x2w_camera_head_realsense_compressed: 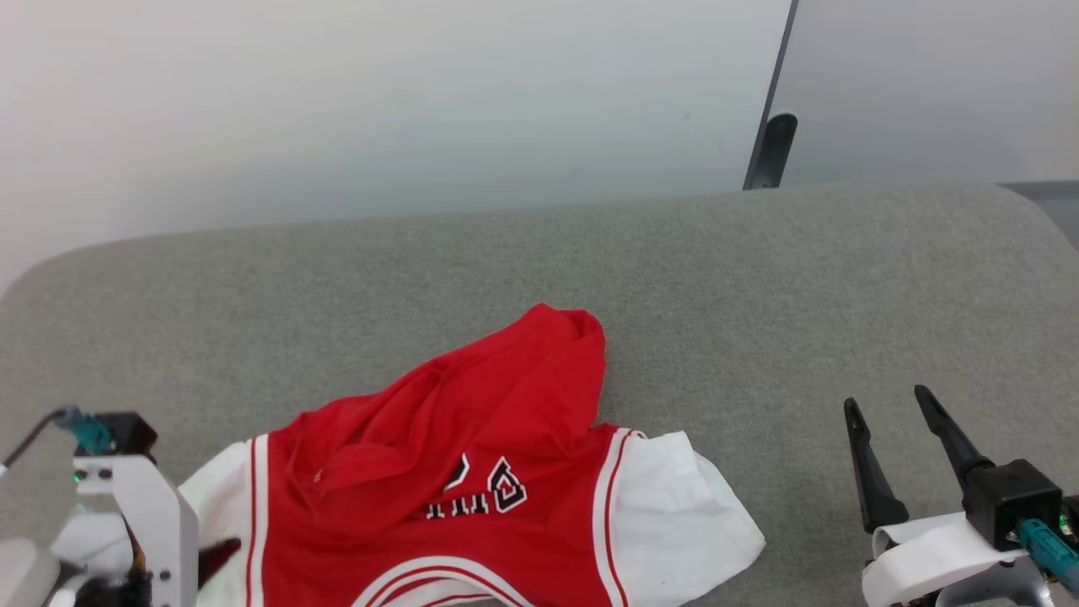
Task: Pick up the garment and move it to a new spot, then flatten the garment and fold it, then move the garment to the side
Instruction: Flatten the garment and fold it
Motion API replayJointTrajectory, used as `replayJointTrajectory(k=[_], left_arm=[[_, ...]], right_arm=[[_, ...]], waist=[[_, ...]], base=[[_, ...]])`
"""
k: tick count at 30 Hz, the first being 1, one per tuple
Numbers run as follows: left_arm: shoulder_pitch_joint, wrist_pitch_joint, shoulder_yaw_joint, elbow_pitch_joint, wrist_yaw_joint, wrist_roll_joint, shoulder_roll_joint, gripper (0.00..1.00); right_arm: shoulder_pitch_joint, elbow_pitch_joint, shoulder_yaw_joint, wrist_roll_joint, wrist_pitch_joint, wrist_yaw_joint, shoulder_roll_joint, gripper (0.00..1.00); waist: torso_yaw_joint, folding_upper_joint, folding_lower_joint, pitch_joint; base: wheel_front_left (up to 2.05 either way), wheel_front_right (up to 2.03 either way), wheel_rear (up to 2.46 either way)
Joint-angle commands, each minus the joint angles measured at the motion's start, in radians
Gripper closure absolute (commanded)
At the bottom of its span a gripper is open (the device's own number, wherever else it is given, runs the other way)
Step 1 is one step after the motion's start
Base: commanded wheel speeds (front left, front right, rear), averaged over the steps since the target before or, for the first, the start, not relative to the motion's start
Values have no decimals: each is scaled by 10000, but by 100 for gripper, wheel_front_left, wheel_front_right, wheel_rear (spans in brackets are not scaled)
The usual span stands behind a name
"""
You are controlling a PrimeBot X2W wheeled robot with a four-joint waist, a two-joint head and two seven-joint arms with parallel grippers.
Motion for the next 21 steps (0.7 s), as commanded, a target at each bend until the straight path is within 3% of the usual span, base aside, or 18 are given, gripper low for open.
replayJointTrajectory(k=[1,5,21], left_arm=[[335,15,-4,-145,-24,-133,109,0],[795,120,31,-206,152,-374,152,0],[500,-96,-59,1013,-470,-520,-264,0]], right_arm=[[63,-94,6,106,-33,-10,-77,0],[6,-285,69,84,-122,-10,-121,0],[-252,-855,107,26,-24,-10,-362,0]], waist=[[172,0,0,-217],[254,0,0,-277],[129,0,0,189]], base=[[0,0,0],[0,0,0],[0,0,0]])
